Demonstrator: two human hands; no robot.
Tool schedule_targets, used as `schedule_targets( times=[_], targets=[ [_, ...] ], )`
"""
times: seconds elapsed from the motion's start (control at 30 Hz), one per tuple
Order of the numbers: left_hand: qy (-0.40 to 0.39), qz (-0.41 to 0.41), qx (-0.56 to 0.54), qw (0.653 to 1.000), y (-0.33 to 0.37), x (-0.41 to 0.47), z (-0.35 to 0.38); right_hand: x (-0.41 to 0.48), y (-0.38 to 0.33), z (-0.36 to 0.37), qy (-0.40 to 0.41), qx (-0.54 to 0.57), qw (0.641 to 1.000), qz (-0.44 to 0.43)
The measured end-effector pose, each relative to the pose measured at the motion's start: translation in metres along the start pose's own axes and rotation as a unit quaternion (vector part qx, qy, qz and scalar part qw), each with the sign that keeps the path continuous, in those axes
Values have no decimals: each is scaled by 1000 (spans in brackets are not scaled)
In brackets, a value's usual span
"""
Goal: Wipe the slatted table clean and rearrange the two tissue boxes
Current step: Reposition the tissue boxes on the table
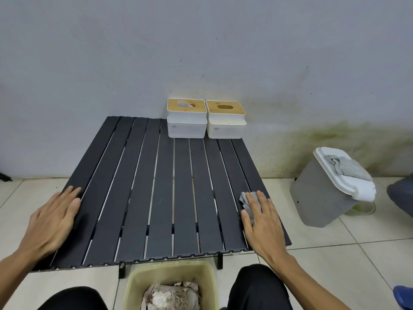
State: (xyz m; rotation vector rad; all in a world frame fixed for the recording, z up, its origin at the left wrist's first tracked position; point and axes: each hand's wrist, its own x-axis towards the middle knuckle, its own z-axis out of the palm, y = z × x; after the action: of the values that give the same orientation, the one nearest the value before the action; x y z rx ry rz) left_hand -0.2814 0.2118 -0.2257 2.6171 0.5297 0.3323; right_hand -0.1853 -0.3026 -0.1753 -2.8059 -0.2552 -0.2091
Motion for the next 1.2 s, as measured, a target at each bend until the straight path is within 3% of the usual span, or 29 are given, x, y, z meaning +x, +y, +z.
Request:
schedule_targets(
  times=[0.33, 0.6, 0.73, 0.93, 1.03, 1.2],
  targets=[
    [44, 15, 48, 998, 50, 0, -22, 21, -14, -19, 4, -28, 1000, 10],
    [50, 128, 45, 989, 172, 84, -17, 138, -93, -29, 68, 8, 997, -44],
    [64, 136, -9, 989, 233, 138, -13, 199, -136, -31, 93, 96, 990, -48],
    [-17, 44, -186, 981, 284, 200, 6, 275, -164, -17, 32, 264, 961, 80],
    [-69, -55, -250, 964, 295, 220, 22, 303, -167, 4, 22, 251, 961, 118],
    [-87, -156, -273, 945, 293, 249, 50, 325, -169, 23, 23, 212, 971, 112]
  ],
)
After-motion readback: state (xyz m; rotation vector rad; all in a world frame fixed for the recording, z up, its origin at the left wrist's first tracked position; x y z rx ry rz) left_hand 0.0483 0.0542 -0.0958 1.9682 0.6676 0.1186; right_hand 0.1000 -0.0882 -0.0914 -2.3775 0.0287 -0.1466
